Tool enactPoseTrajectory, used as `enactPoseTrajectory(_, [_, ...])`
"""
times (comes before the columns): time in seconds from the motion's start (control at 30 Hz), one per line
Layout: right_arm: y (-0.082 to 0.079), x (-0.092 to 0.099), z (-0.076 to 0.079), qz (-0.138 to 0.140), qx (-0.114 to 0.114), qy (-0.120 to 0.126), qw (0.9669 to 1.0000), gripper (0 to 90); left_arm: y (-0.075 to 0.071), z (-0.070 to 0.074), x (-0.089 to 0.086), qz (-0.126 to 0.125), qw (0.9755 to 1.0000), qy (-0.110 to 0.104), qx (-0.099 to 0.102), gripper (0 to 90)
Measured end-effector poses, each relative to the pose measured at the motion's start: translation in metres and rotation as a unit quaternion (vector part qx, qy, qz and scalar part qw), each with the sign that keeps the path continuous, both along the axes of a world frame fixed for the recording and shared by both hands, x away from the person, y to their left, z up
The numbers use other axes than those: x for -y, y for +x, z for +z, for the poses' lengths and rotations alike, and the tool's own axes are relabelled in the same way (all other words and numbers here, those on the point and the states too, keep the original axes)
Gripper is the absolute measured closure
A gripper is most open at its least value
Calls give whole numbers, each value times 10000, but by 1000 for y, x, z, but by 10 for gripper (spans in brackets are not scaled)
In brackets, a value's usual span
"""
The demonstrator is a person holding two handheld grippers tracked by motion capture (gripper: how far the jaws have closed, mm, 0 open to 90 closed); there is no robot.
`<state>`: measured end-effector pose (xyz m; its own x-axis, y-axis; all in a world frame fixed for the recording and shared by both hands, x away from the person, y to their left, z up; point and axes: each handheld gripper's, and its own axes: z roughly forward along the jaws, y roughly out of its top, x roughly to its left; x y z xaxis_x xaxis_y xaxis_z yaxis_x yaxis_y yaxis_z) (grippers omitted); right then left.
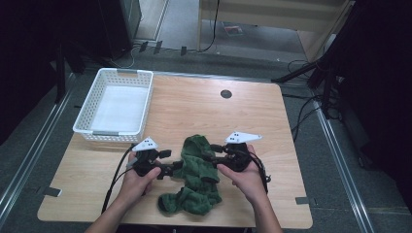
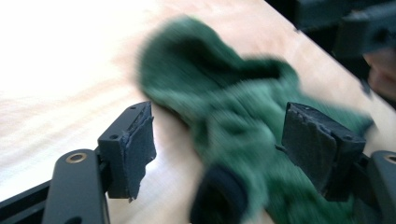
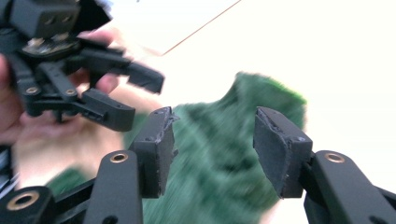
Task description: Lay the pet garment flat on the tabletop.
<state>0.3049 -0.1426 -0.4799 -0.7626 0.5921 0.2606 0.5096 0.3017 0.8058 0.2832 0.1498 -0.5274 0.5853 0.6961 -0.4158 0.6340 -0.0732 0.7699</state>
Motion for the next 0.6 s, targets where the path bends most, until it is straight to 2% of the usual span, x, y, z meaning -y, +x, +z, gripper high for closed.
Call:
enactPoseTrajectory(0.03, [7, -7, -1, -200, 1, -89, 9998, 458, 5, 1, 0, 173, 9998, 6, -53, 290])
enactPoseTrajectory(0.1, [13, -18, -8, -422, 6, -268, 9987, 454, 17, 0, 6, 524, 9984, -13, -231, 301])
enactPoseTrajectory(0.13, [13, -18, -8, -422, 6, -268, 9987, 454, 17, 0, 6, 524, 9984, -13, -231, 301])
enactPoseTrajectory(0.17, [20, -25, -18, -456, -120, -295, 9985, 442, 20, -1, 11, 542, 9981, 40, -302, 302])
enactPoseTrajectory(0.2, [20, -25, -18, -456, -120, -295, 9985, 442, 23, -3, 16, 543, 9978, 148, -341, 302])
enactPoseTrajectory(0.27, [26, -30, -27, -508, -265, -468, 9973, 439, 27, -6, 27, 539, 9970, 432, -349, 303])
enactPoseTrajectory(0.3, [28, -33, -36, -528, -196, -826, 9950, 456, 29, -8, 32, 581, 9962, 550, -353, 304])
enactPoseTrajectory(0.33, [28, -33, -36, -528, -196, -826, 9950, 456, 32, -8, 35, 630, 9952, 668, -343, 304])
enactPoseTrajectory(0.37, [29, -32, -41, -582, -108, -1230, 9906, 498, 37, -10, 37, 731, 9934, 805, -366, 307])
enactPoseTrajectory(0.4, [30, -28, -42, -629, -60, -1355, 9888, 512, 39, -10, 38, 776, 9929, 806, -402, 307])
enactPoseTrajectory(0.43, [30, -24, -42, -745, -26, -1404, 9873, 532, 41, -11, 39, 819, 9922, 829, -439, 306])
enactPoseTrajectory(0.47, [30, -24, -42, -745, -26, -1404, 9873, 532, 41, -11, 39, 819, 9922, 829, -439, 306])
enactPoseTrajectory(0.5, [31, -17, -42, -910, -46, -1359, 9865, 557, 41, -13, 39, 846, 9917, 868, -438, 306])
enactPoseTrajectory(0.53, [35, -3, -41, -1247, -179, -1152, 9853, 595, 42, -14, 40, 854, 9913, 892, -455, 308])
enactPoseTrajectory(0.57, [35, -3, -41, -1247, -179, -1152, 9853, 595, 42, -16, 42, 827, 9911, 933, -461, 308])
enactPoseTrajectory(0.6, [36, 3, -41, -1368, -223, -1109, 9841, 609, 42, -17, 43, 832, 9909, 974, -418, 311])
